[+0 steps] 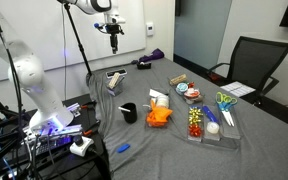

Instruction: Remove the wooden object from the clear bowl and place it on the table upright

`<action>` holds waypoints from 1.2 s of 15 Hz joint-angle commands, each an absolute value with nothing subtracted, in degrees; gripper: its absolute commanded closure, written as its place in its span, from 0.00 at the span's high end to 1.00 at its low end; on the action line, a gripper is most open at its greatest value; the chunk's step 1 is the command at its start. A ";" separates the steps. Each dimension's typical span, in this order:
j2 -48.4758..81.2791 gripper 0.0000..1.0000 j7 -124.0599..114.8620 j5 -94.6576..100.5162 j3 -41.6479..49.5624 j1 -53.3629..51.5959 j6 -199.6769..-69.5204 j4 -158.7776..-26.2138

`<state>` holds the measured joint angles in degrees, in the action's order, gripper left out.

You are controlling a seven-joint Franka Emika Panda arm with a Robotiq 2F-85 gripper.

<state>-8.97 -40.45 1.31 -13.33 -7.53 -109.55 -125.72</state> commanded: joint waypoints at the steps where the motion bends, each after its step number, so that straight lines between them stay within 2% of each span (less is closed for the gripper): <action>1: -6.69 1.00 -47.52 -0.89 -13.48 -8.09 -114.72 -127.08; 13: 0.60 1.00 -57.96 -4.67 -13.04 -10.93 -128.30 -128.99; 18: 1.29 1.00 -59.88 -1.27 -12.76 -11.50 -125.82 -128.77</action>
